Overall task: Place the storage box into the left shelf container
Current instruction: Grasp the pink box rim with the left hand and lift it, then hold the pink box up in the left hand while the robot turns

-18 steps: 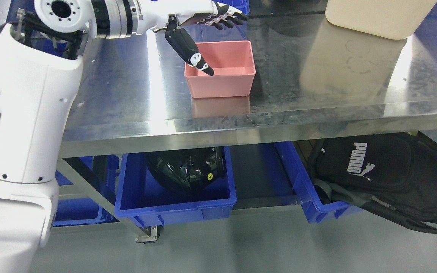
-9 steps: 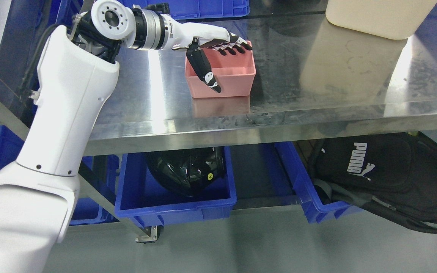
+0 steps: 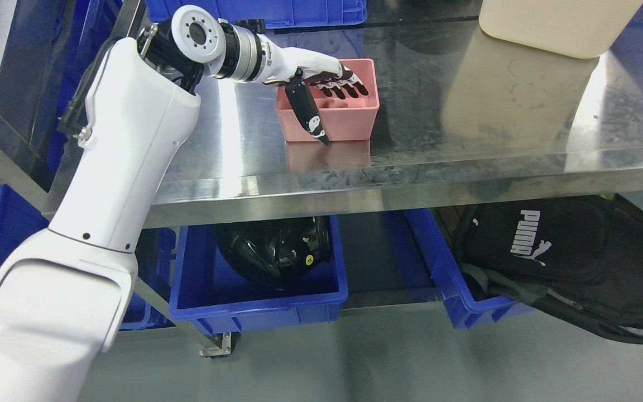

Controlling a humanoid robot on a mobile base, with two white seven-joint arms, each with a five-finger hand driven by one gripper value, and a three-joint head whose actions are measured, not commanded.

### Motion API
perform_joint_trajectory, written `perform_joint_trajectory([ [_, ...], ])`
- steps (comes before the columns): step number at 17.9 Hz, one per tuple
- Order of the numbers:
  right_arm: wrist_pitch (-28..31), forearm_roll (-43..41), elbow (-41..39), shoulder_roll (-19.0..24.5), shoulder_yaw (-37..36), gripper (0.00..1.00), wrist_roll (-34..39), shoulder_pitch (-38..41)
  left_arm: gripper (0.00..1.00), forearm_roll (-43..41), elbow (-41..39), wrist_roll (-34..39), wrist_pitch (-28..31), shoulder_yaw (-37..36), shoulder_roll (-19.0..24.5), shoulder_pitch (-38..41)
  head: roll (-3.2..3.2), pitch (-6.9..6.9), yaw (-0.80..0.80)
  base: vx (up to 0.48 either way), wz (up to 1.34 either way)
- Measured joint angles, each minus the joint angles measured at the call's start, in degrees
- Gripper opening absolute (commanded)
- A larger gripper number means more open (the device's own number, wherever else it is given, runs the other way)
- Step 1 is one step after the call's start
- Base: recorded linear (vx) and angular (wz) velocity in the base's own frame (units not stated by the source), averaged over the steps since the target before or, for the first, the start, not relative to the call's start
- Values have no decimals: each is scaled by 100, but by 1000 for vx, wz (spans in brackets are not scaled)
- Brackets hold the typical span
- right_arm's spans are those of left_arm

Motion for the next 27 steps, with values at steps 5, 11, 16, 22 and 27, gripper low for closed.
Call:
perform_joint_trajectory([
  [5, 0, 0, 0, 0, 0, 100, 0, 0, 37, -78, 213, 205, -183, 154, -84, 7, 0, 0, 0, 0, 0],
  [11, 0, 0, 0, 0, 0, 100, 0, 0, 0, -34, 432, 262, -895, 658, -140, 105, 0, 0, 0, 0, 0],
  [16, 0, 0, 0, 0, 0, 100, 0, 0, 0, 548, 569, 219, -1157, 1254, -169, 267, 0, 0, 0, 0, 0],
  [22, 0, 0, 0, 0, 0, 100, 0, 0, 0, 2303, 626, 272, -1178, 1838, -189, 390, 0, 0, 0, 0, 0],
  [27, 0, 0, 0, 0, 0, 100, 0, 0, 0, 4122, 325, 620, -1192, 2139, -201, 842, 0, 0, 0, 0, 0],
])
